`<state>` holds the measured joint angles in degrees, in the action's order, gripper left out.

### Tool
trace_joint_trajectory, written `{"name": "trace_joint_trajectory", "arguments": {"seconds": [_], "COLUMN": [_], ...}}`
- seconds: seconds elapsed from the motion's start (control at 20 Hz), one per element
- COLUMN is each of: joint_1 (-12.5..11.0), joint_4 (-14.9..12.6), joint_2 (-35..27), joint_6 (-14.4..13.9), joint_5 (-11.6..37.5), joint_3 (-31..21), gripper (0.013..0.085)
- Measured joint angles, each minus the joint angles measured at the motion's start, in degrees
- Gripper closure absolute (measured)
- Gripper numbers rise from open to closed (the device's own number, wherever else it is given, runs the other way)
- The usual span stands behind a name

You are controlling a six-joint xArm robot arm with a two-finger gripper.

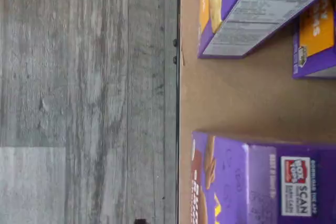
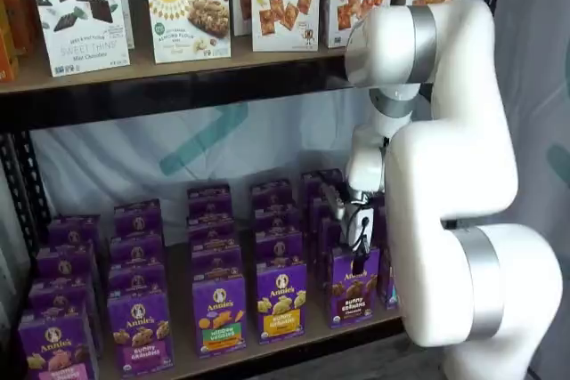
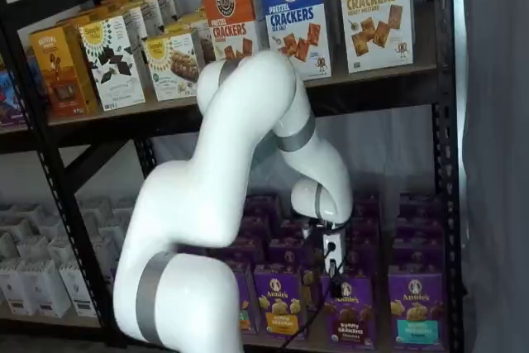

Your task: Pick up the purple box with a brown patch in the center, on the bottom shelf, the fifth box from the left

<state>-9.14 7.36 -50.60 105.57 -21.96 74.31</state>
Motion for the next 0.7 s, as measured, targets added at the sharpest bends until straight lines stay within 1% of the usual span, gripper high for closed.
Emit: {"name": "trace_joint_trajectory", "arguments": {"seconds": [0.05, 0.15, 0.25, 0.55, 0.7], "joint_1": [0.06, 0.19, 0.31, 0.48, 0.48], "joint_4": [-0.70, -1.27, -1.06, -0.03, -1.45], "joint_2": [-0.37, -0.96, -1.42, -2.57, -3.14], "joint_6": [-0.68, -1.26, -1.12, -0.30, -1.61], "joint_5": [0.34, 1.45, 2.75, 4.39, 4.07], "joint_3": [0.04, -0.06, -0.30, -0.03, 0.55], "gripper": [0.0130, 0.0130, 0.0130, 0.0130, 0.0130]}}
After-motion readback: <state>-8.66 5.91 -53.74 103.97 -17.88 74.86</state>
